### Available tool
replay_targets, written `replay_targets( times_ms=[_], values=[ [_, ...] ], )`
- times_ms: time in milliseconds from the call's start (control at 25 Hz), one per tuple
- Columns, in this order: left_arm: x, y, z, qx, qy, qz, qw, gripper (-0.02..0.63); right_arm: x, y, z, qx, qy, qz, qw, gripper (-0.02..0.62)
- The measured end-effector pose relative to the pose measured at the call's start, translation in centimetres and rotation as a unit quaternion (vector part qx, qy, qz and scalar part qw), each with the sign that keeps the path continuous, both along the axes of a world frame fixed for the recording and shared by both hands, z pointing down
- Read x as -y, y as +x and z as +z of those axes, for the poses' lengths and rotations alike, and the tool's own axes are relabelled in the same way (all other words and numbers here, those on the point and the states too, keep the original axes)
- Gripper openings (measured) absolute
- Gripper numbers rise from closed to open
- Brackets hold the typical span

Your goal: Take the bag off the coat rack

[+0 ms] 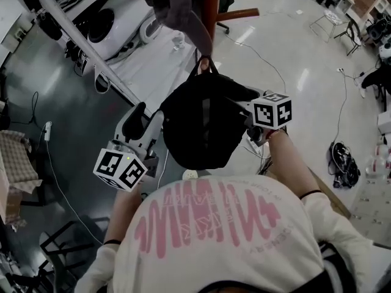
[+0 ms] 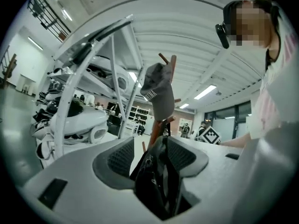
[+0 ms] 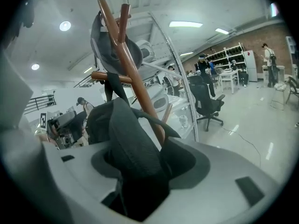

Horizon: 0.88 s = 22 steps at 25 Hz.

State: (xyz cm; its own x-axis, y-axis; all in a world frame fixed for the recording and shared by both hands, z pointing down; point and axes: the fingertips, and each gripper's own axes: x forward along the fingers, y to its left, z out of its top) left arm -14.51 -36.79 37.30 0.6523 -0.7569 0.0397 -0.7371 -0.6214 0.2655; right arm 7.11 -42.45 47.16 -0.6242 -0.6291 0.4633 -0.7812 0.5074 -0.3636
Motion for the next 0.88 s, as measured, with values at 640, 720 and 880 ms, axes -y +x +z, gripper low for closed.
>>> replay_targets(
  times_ms=[640, 720, 880],
  values=[
    [2.1, 6.0, 5.2, 0.057, -0.055, 0.094, 0.9924, 0.324, -0.2, 0.8, 0.6, 0.020, -0.017, 0.045, 0.999, 0.287],
    [2.5, 6.1, 5.7, 0.068, -0.057, 0.086, 0.9923, 0.324, -0.1, 0.8, 0.6, 0.021, -0.016, 0.047, 0.999, 0.287],
    [3.3, 6.1, 7.1, 0.081, -0.076, 0.066, 0.9917, 0.322, -0.2, 0.7, 0.5, 0.023, -0.015, 0.049, 0.998, 0.287]
  ],
)
